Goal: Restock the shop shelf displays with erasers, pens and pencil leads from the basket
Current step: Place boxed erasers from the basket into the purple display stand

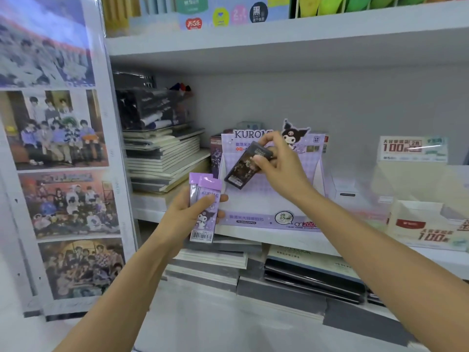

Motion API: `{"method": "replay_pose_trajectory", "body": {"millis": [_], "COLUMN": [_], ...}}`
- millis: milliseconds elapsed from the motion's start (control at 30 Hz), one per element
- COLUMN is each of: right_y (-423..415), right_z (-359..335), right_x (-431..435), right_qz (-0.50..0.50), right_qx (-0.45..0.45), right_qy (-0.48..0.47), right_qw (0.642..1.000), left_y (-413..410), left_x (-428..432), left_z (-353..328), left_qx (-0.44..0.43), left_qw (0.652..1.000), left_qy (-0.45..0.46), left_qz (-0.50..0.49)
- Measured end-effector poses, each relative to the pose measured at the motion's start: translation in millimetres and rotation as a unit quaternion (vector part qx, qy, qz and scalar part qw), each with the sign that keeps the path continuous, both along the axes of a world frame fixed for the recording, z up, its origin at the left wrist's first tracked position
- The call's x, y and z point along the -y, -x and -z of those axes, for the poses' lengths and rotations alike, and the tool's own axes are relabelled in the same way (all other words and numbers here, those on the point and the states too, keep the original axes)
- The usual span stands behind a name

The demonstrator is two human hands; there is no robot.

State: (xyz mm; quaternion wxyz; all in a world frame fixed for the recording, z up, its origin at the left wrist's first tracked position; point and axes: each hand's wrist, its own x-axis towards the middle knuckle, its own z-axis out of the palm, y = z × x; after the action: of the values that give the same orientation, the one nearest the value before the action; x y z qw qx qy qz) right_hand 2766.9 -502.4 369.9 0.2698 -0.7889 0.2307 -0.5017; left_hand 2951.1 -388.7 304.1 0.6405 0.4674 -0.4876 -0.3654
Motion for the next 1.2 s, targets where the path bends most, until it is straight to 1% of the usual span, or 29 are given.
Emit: {"method": "replay_pose_trajectory", "body": {"millis": [133,333,567,700,800,933,1067,1133,1200], "right_y": [-9,-12,-21,-25,-28,-28,-31,-31,-26], "right_z": [15,3,-10,-10,-2,11,16,14,12], "right_x": [6,15,22,23,23,23,22,21,19], "right_qz": [0.023,0.030,0.040,0.042,0.058,0.092,0.142,0.162,0.170], "right_qx": [-0.059,-0.111,-0.182,-0.178,-0.148,-0.097,-0.119,-0.137,-0.132], "right_qy": [0.015,0.042,0.071,0.109,0.145,0.155,0.202,0.212,0.213], "right_qw": [0.998,0.992,0.980,0.977,0.977,0.979,0.962,0.954,0.953], "left_y": [2,4,10,13,14,13,13,13,13], "left_x": [1,2,2,3,3,4,3,2,-1], "left_z": [9,12,9,7,8,8,9,10,9], "left_qx": [0.007,0.036,0.038,0.034,0.030,0.025,0.010,-0.004,-0.007], "left_qw": [1.000,0.999,0.999,0.999,0.999,0.999,0.999,0.999,0.998], "left_qy": [0.003,0.020,0.002,0.010,0.014,0.012,0.007,0.013,0.027], "left_qz": [-0.010,-0.014,-0.025,-0.030,-0.031,-0.030,-0.032,-0.037,-0.049]}}
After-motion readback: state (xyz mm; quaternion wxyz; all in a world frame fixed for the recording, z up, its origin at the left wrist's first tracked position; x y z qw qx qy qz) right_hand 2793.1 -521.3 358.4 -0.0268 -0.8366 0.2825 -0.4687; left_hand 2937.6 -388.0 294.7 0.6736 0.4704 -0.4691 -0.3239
